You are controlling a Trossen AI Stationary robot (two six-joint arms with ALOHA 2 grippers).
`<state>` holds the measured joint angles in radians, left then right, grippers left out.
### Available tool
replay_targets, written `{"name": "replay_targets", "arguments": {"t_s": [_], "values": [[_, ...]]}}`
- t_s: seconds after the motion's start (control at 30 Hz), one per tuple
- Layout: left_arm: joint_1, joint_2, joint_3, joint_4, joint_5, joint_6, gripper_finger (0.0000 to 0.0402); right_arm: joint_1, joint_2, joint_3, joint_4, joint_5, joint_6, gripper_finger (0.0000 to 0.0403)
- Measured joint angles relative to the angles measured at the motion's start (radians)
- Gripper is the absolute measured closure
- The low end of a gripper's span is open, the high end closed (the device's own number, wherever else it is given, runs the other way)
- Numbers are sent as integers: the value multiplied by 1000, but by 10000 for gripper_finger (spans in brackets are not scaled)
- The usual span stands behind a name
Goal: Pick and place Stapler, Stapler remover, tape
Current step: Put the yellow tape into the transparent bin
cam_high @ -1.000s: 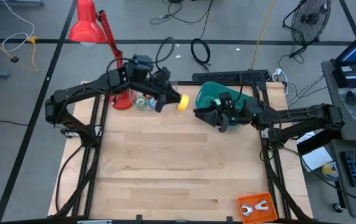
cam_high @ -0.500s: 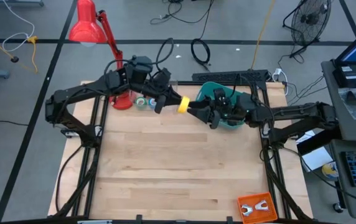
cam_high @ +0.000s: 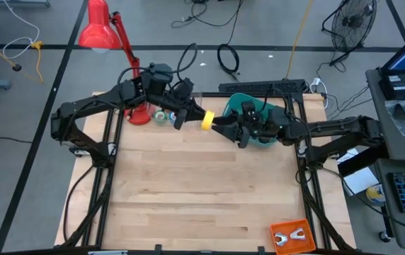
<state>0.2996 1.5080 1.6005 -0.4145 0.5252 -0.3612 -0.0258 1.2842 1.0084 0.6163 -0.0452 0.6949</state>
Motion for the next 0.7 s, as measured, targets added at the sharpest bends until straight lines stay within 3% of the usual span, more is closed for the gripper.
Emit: {"name": "replay_targets", "arguments": {"t_s": [0.4, 0.7], "values": [[16, -5, -4, -85, 24, 25, 364, 31, -15, 5, 12, -19, -3, 174], [15, -8, -3, -50, 10, 25, 364, 30, -14, 4, -24, -13, -13, 175]]}}
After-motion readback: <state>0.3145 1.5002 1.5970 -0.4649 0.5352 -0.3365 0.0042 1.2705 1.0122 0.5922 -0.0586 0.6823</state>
